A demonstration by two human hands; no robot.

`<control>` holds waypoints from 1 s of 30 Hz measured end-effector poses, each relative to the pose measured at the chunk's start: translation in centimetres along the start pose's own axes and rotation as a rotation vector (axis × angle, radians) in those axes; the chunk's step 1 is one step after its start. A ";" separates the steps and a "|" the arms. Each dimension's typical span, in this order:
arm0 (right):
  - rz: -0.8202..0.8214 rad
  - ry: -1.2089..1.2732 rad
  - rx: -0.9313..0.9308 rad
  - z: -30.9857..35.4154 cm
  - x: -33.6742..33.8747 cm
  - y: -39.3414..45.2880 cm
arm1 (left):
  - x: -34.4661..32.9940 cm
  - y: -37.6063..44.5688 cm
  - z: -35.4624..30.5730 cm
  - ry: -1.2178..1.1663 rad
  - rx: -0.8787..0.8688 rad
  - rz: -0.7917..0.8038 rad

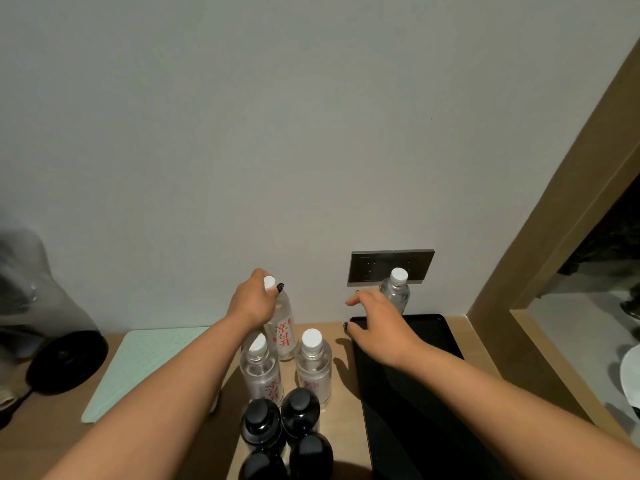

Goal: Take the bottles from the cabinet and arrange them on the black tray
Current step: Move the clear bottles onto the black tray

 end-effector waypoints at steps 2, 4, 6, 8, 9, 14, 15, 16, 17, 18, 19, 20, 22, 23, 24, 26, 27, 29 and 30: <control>-0.041 0.040 -0.003 0.4 0.6 -0.2 | 1.3 -0.4 -0.7 -0.018 -0.042 -0.037; -0.099 0.075 0.011 1.0 1.5 -0.3 | 3.0 -1.3 -2.4 -0.067 -0.117 -0.064; -0.144 0.114 0.030 1.9 2.4 -0.2 | 4.9 -2.9 -4.7 -0.142 -0.210 -0.083; -0.189 0.169 0.053 2.9 3.2 0.1 | 6.9 -4.6 -7.1 -0.234 -0.286 -0.093; -0.217 0.198 0.071 3.4 3.6 0.2 | 7.9 -5.5 -8.3 -0.288 -0.314 -0.101; -0.315 0.308 0.159 6.2 5.1 0.7 | 10.8 -9.3 -13.1 -0.724 -0.339 -0.041; -0.341 0.308 0.167 6.6 5.5 0.6 | 10.8 -10.1 -13.9 -0.809 -0.325 0.008; -0.375 0.303 0.166 6.8 6.0 0.4 | 10.7 -10.7 -14.5 -0.876 -0.315 0.053; -0.407 0.297 0.154 6.7 6.4 0.0 | 10.5 -11.4 -15.2 -0.918 -0.308 0.091; -0.426 0.293 0.140 6.5 6.8 -0.4 | 10.0 -12.0 -15.7 -0.934 -0.302 0.123; -0.431 0.291 0.131 6.4 7.1 -0.9 | 9.4 -12.5 -16.2 -0.934 -0.295 0.155; -0.422 0.291 0.121 6.0 7.3 -1.4 | 8.7 -13.0 -16.6 -0.926 -0.290 0.186; -0.401 0.307 0.103 5.1 7.5 -2.6 | 7.0 -13.9 -17.3 -0.916 -0.287 0.246; -0.392 0.319 0.088 4.5 7.6 -3.2 | 6.1 -14.3 -17.6 -0.907 -0.285 0.275; -0.386 0.333 0.070 3.7 7.7 -3.8 | 5.2 -14.7 -17.8 -0.889 -0.281 0.301; -0.373 0.362 0.034 2.2 8.0 -5.0 | 3.4 -15.2 -18.4 -0.842 -0.269 0.354; -0.367 0.371 0.021 1.4 8.2 -5.5 | 2.5 -15.4 -18.7 -0.819 -0.260 0.383; -0.359 0.376 -0.011 -0.3 8.5 -6.5 | 0.7 -15.7 -19.3 -0.769 -0.246 0.441; -0.361 0.381 -0.032 -1.3 8.6 -6.9 | -0.2 -15.9 -19.7 -0.749 -0.247 0.465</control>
Point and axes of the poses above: each hand's wrist, its own y-axis towards the middle knuckle, its own x-axis out of the back of the hand, z = x × y, the point moved 7 cm from there along y, towards the middle knuckle, and after that the axes turned 13 degrees about x, right-handed, at the moved point
